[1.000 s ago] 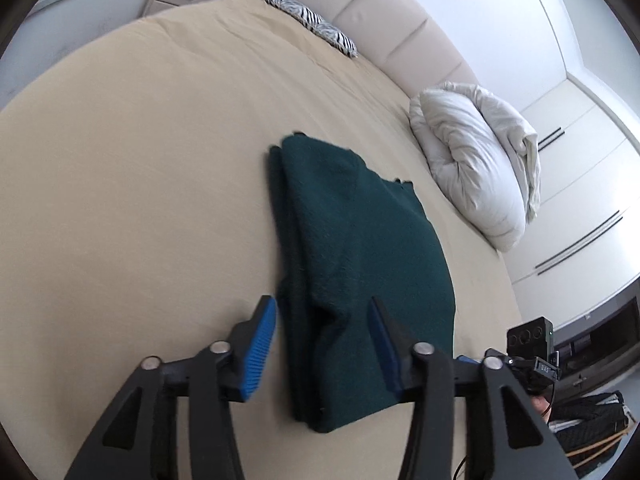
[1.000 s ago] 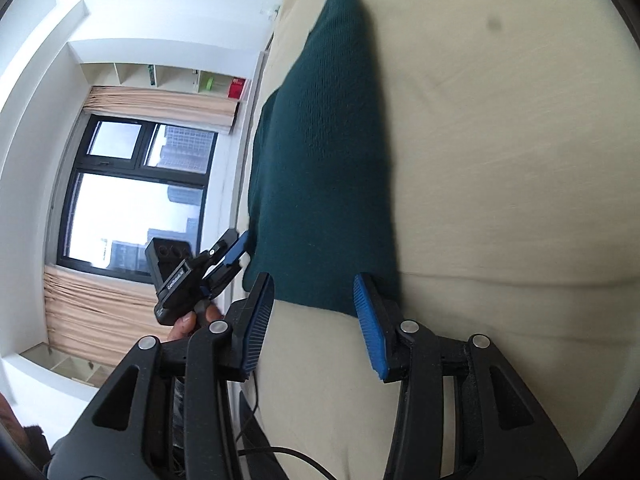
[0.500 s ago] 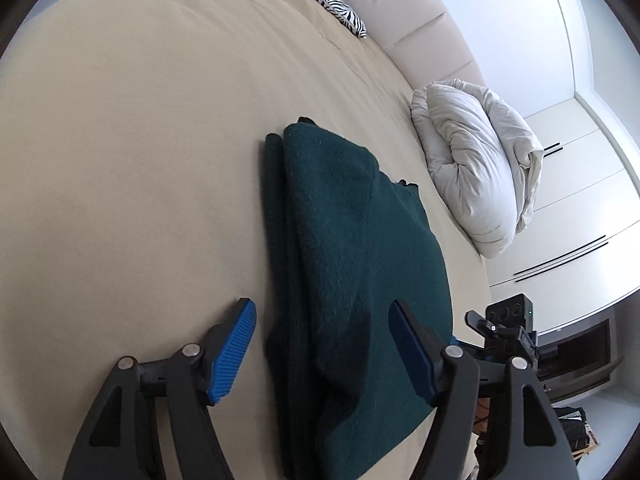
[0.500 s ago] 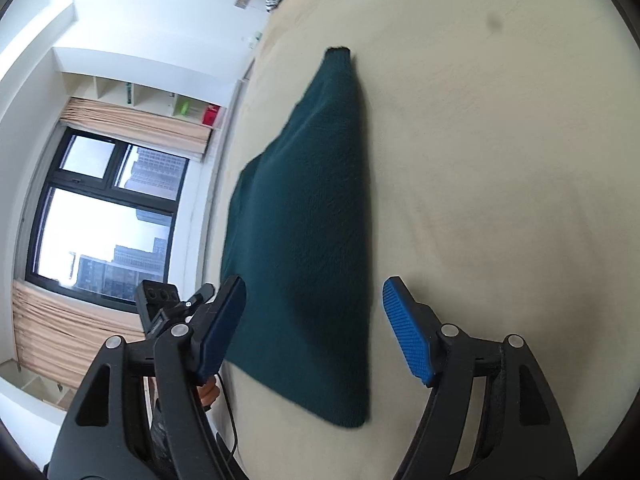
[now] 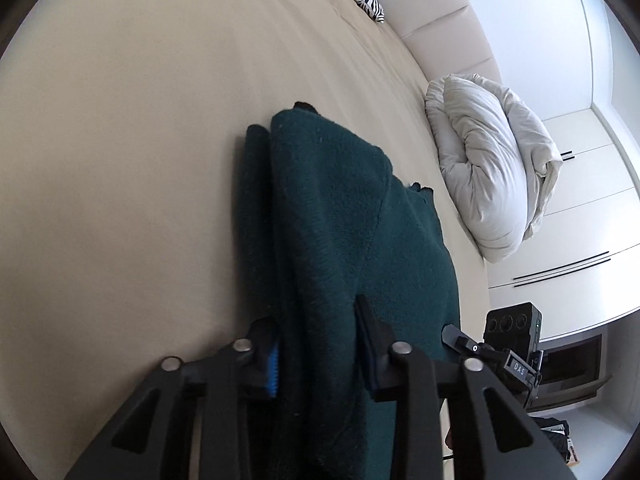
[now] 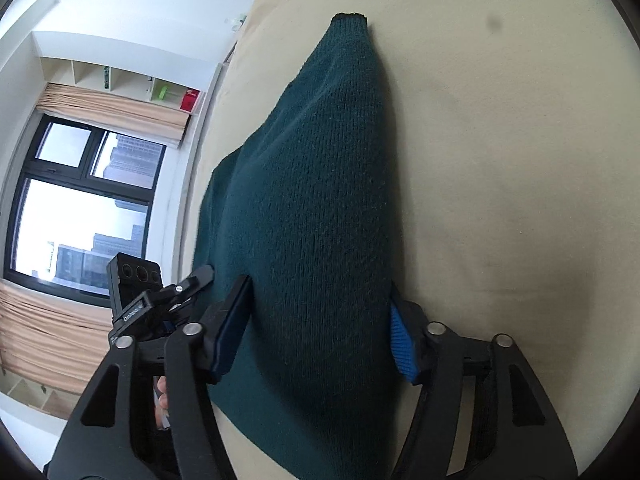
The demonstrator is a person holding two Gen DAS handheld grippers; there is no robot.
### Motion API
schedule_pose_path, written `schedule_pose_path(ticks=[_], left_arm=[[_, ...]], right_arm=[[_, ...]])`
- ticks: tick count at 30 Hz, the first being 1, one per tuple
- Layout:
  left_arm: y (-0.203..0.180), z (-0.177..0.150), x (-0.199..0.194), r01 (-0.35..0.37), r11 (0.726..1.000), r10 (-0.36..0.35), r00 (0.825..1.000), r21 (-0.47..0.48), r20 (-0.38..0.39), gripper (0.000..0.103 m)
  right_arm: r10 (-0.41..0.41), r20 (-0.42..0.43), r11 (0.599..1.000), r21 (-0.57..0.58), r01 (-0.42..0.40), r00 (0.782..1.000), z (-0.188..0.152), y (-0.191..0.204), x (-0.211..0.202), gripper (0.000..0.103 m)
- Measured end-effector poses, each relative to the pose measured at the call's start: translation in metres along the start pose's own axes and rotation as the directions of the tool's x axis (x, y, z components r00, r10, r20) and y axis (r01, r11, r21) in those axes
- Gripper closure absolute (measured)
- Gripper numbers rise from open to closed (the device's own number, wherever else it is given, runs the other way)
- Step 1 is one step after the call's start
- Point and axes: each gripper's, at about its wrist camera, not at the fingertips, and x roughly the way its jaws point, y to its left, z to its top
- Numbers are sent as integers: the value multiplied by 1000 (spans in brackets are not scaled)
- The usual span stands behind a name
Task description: Fold small clothes
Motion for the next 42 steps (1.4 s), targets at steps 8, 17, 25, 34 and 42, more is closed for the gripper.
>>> schedule_pose_path(ticks=[8, 17, 25, 34, 42], left_arm=[[-59, -42, -41, -59, 988, 52, 997, 145, 52, 78], [-79, -149, -80, -1, 978, -3, 1000, 207, 19, 78], [-47, -206, -47, -66, 976, 81, 994, 208, -68, 77], [-50, -228, -46, -143, 956, 147, 989, 257, 6, 68], [-64, -232, -47, -247, 918, 234, 969, 311, 79, 62]], right_arm=[[-43, 41, 996, -72, 46, 998, -29, 37, -33, 64], [-7, 55, 991, -131, 14, 998, -111, 43, -82, 64], [-20, 37, 996, -89, 23, 999, -186, 11, -92, 64], [127, 34, 990, 49, -129, 991, -209, -53, -72, 62], [149, 52, 985, 81, -153, 987, -188, -39, -55, 62]])
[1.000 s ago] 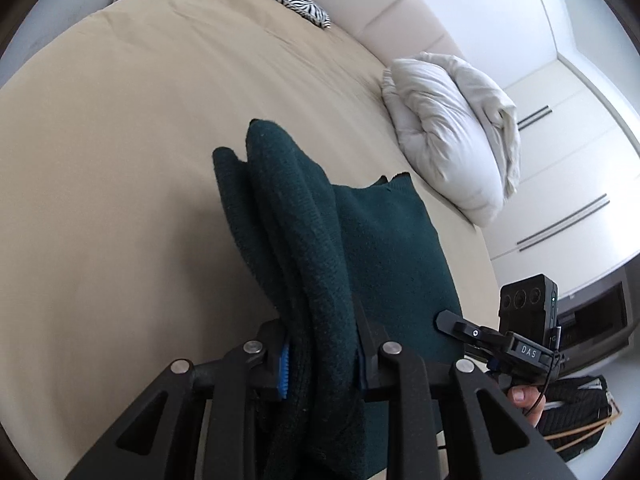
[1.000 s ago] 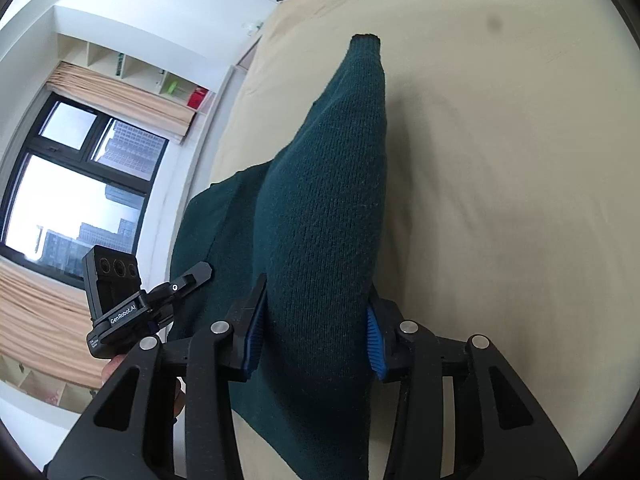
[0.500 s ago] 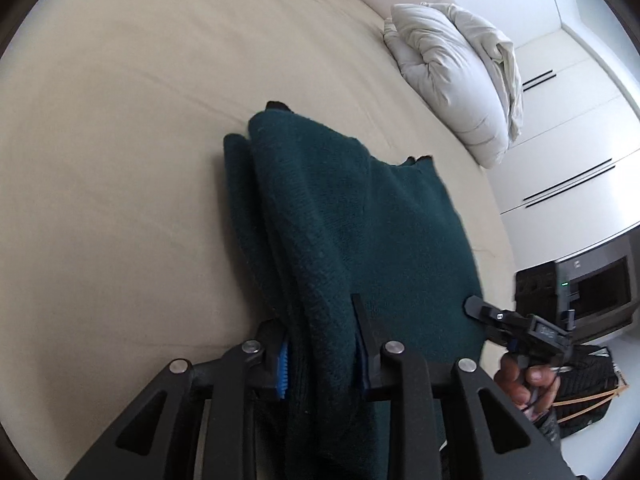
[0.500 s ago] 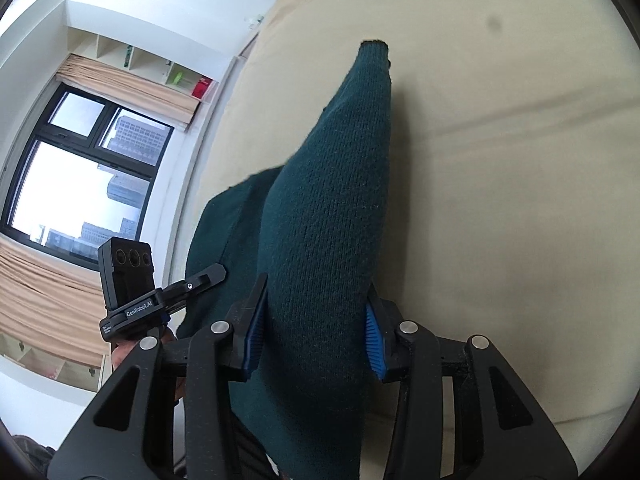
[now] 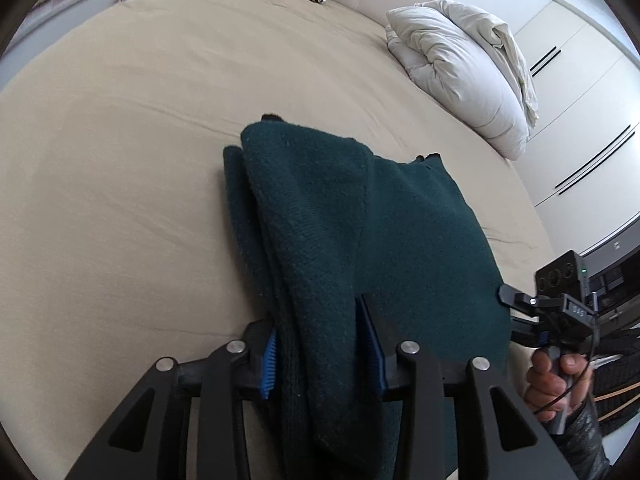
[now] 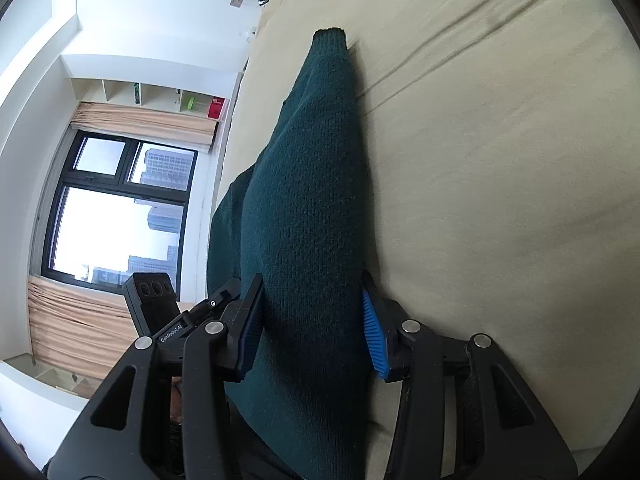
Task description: Fold small clothes
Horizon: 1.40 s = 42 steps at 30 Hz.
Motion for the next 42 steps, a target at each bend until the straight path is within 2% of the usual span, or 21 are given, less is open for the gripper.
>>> schedule_pose_path(ticks=[3, 7, 9, 12, 14, 15, 16, 19, 20, 21, 22, 23, 24, 25, 28, 30, 32, 33, 36, 40, 42], left_arm=[[-10, -2, -10, -83, 996, 81, 996, 41, 37, 59], [-25, -8, -31, -182, 980, 172, 977, 74, 123, 50], [-35, -13, -46, -234, 967, 213, 959, 103, 186, 43], [-49, -21, -67, -310, 941, 264, 922, 133, 285, 24], [-62, -30, -85, -379, 915, 305, 874, 139, 378, 4], [-69, -34, -93, -410, 901, 322, 850, 141, 418, 0], [-77, -41, -104, -450, 882, 339, 812, 140, 476, 0], [-95, -53, -120, -525, 840, 372, 744, 141, 555, 0], [-102, -58, -125, -570, 812, 405, 706, 127, 581, 0], [-106, -60, -128, -597, 794, 429, 682, 112, 593, 0], [-113, -64, -131, -657, 749, 482, 627, 83, 611, 0], [-117, -67, -134, -695, 716, 510, 591, 72, 625, 0], [-121, -69, -137, -720, 691, 524, 567, 72, 635, 0], [-123, -69, -141, -724, 686, 525, 563, 74, 638, 0], [-119, -60, -156, -657, 752, 501, 623, 53, 601, 0], [-114, -53, -162, -624, 781, 513, 646, 4, 565, 0], [-108, -47, -165, -584, 811, 499, 679, -15, 538, 0], [-105, -44, -165, -563, 827, 486, 699, -15, 524, 0], [-99, -43, -157, -551, 834, 500, 730, -31, 467, 0], [-89, -46, -130, -565, 825, 531, 767, -13, 361, 0], [-84, -51, -120, -532, 847, 509, 803, -11, 309, 0]], right_arm=[[-41, 42, 999, -4, 41, 998, -3, 8, -7, 61], [-156, 116, 986, -34, 160, 981, -18, 21, -32, 58], [-173, 149, 982, -54, 183, 974, -23, 22, -52, 58], [-238, 206, 957, -115, 265, 949, -39, 48, -62, 58], [-287, 241, 931, -160, 330, 927, -45, 58, -76, 58], [-314, 268, 912, -183, 368, 911, -48, 62, -86, 58], [-335, 294, 892, -207, 402, 895, -54, 73, -87, 56], [-380, 375, 828, -270, 492, 846, -70, 104, -93, 49], [-390, 408, 803, -288, 522, 826, -76, 115, -94, 47], [-395, 437, 780, -305, 546, 808, -82, 125, -95, 38], [-396, 473, 757, -317, 571, 787, -87, 136, -96, 26], [-392, 523, 731, -322, 601, 757, -95, 148, -101, 22], [-383, 567, 712, -322, 624, 729, -102, 157, -104, 16], [-369, 607, 695, -323, 642, 704, -108, 166, -109, 11], [-329, 707, 634, -326, 701, 627, -127, 190, -118, 4], [-330, 740, 588, -325, 741, 586, -136, 204, -122, 3], [-329, 755, 556, -330, 763, 567, -145, 216, -128, 3], [-330, 758, 546, -334, 768, 563, -148, 220, -130, 3], [-351, 735, 542, -346, 766, 580, -156, 231, -132, 2], [-425, 616, 608, -350, 713, 664, -153, 227, -120, 2], [-462, 594, 612, -323, 722, 658, -151, 220, -112, 2]])
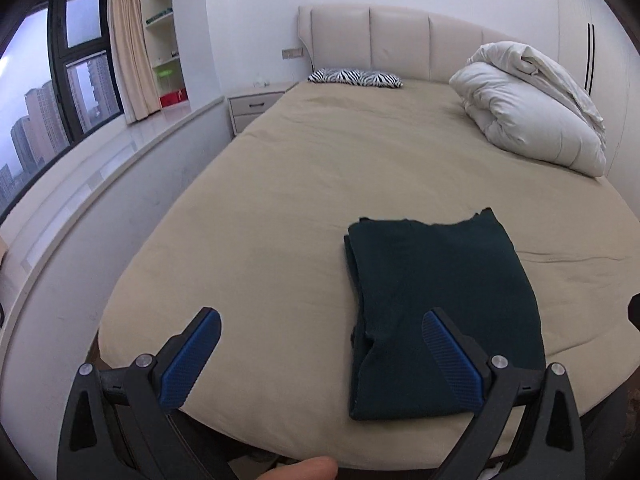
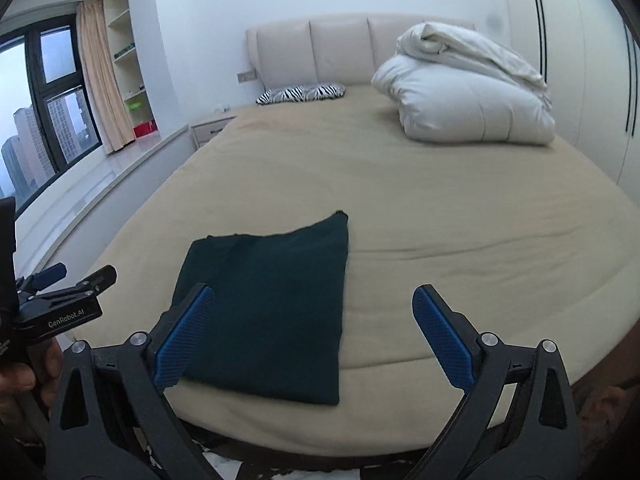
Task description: Fold small clothes
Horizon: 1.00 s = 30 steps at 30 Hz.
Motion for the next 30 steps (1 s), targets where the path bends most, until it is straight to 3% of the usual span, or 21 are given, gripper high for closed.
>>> schedule_pose_path(ticks=[5, 16, 30], left_arm=[[-6, -16, 8, 29, 1000, -28, 998, 10, -64, 0], [-10, -32, 19, 43, 999, -40, 993, 26, -114, 0], [-7, -32, 22, 57, 998, -53, 991, 28, -125, 0]], right_arm=[[-39, -76, 999, 6, 40, 996, -15, 2, 23, 2], [-94, -168, 996, -13, 94, 981, -28, 4, 55, 3], [-101, -175, 995, -26, 98, 979, -29, 6, 63, 3]])
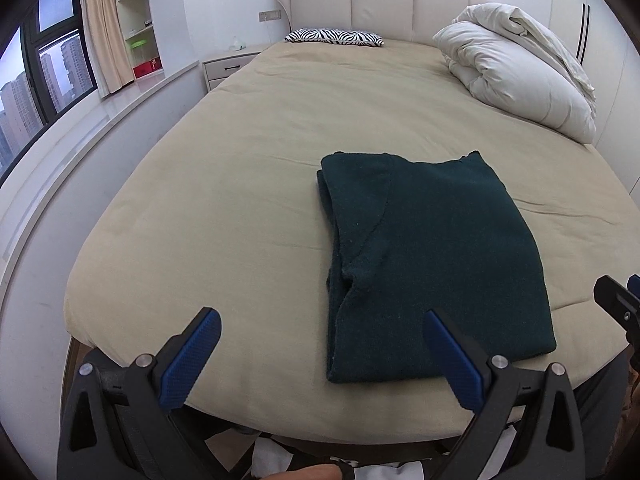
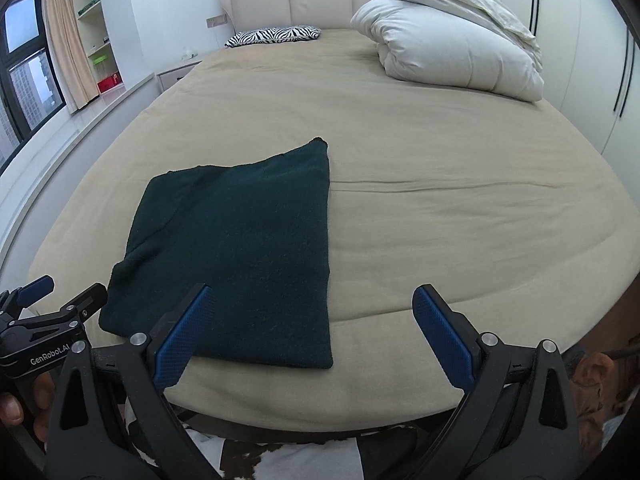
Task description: Fold small clothes
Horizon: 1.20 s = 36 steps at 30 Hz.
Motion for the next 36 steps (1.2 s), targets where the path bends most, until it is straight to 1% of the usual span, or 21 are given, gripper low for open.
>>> schedule_pose_path(ticks=[36], left_arm=[[4, 2, 0, -1, 1000, 1, 1000, -10, 1, 0]], right_arm=[[2, -15, 1000, 3, -2, 1000, 0, 4, 5, 2]])
